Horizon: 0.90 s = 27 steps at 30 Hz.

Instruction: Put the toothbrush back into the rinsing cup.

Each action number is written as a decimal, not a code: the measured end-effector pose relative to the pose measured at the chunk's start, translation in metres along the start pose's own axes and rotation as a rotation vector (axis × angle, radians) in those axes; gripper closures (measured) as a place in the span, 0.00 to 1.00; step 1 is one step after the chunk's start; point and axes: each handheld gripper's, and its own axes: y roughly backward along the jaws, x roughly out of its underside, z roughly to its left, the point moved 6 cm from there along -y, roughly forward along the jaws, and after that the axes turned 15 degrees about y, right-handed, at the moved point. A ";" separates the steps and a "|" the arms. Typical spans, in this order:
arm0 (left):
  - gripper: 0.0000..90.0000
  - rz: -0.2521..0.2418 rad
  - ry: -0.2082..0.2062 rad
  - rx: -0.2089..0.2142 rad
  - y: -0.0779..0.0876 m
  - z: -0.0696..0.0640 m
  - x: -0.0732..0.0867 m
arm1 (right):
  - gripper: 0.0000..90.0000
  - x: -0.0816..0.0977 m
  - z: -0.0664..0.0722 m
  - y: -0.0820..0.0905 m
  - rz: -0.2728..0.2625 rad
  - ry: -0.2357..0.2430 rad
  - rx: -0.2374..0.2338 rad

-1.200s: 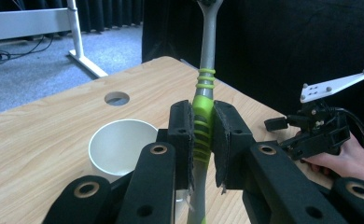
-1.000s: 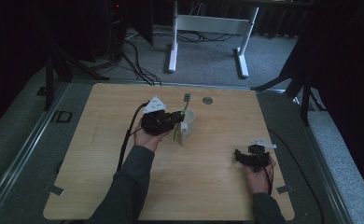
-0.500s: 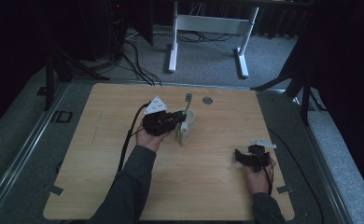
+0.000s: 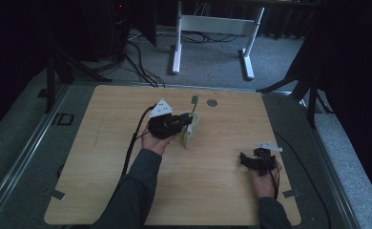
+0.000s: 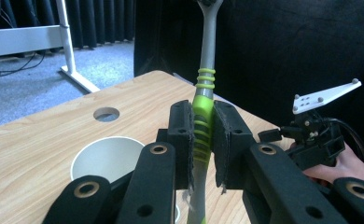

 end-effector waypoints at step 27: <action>0.88 -0.081 0.004 0.017 -0.011 0.002 -0.005 | 0.20 0.000 0.000 0.000 0.000 0.000 0.000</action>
